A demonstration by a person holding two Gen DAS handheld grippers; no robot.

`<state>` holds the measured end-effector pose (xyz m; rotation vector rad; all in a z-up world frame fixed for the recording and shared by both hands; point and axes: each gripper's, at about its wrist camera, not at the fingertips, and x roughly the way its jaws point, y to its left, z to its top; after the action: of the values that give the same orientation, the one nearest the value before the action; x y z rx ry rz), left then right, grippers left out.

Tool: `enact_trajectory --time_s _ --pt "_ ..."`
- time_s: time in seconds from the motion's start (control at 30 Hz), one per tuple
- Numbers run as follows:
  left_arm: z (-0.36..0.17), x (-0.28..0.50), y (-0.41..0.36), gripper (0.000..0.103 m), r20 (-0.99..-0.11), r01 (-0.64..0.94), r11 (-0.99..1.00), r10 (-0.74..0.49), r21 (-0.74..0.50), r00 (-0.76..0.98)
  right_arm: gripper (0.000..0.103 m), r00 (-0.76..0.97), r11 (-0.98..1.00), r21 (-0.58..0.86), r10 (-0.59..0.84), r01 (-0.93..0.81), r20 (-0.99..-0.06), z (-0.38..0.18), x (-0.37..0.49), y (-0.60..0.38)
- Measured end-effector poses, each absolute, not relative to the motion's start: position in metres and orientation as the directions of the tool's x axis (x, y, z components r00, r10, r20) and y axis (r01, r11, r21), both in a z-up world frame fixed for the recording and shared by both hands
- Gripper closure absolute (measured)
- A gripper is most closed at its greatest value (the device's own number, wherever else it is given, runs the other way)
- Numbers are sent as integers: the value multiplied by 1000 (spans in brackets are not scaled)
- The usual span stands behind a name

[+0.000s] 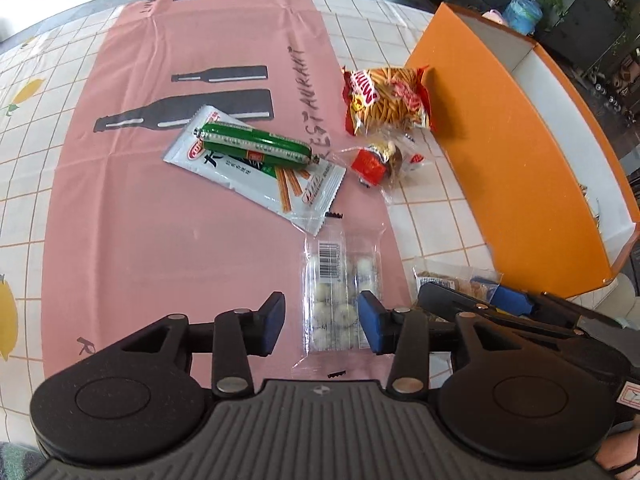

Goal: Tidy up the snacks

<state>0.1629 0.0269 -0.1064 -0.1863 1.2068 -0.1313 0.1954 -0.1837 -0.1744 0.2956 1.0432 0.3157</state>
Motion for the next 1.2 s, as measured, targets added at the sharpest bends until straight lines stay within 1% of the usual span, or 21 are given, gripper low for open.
enact_trajectory --time_s 0.13,0.23,0.3,0.4,0.43,0.5,0.57,0.63,0.7,0.73,0.8,0.87,0.9,0.93,1.0,1.1,1.2 --pt "-109 164 30 40 -904 -13 970 -222 -244 365 41 487 890 451 425 -70 -763 -176 195 -193" --pt "-116 162 29 39 -904 -23 962 -246 -271 351 41 499 886 462 417 -36 -760 -177 196 -196" --pt "-123 161 28 39 -908 -24 963 -244 -268 341 41 498 884 467 413 -17 -762 -179 198 -196" --pt "-126 161 26 38 -907 -20 963 -245 -268 341 41 468 893 451 400 -4 -788 -181 198 -194" --pt "-125 161 26 33 -903 -12 963 -249 -270 350 41 468 892 453 400 -1 -788 -181 195 -194" --pt "-124 163 22 29 -901 11 968 -238 -252 362 41 463 888 460 404 11 -789 -181 190 -195" --pt "-123 164 18 29 -904 43 975 -219 -219 367 41 453 889 458 408 2 -793 -181 188 -194" --pt "-123 164 19 29 -904 45 978 -203 -201 375 45 456 905 425 390 -29 -800 -181 187 -189" --pt "-122 163 21 29 -903 37 977 -207 -209 377 57 454 909 412 394 -63 -799 -182 186 -182" --pt "-121 163 21 28 -902 43 976 -213 -213 376 61 454 912 404 393 -77 -800 -182 186 -179" --pt "-121 163 19 28 -903 66 977 -213 -203 373 65 460 917 388 385 -92 -800 -181 185 -177" --pt "-121 164 15 27 -903 74 981 -193 -178 383 67 470 927 361 367 -107 -803 -179 183 -175" --pt "-122 165 13 25 -904 79 982 -189 -172 384 68 481 938 328 341 -113 -808 -177 181 -172" --pt "-122 166 11 23 -904 82 982 -190 -172 383 68 492 948 294 317 -127 -811 -175 179 -170" --pt "-125 169 6 23 -907 82 983 -185 -166 377 68 502 956 251 294 -152 -813 -174 175 -165" --pt "-131 172 -3 22 -918 93 989 -143 -117 369 68 516 963 232 271 -140 -813 -174 174 -167" --pt "-138 173 -8 22 -923 77 993 -113 -91 369 68 520 962 250 271 -113 -810 -175 175 -174"
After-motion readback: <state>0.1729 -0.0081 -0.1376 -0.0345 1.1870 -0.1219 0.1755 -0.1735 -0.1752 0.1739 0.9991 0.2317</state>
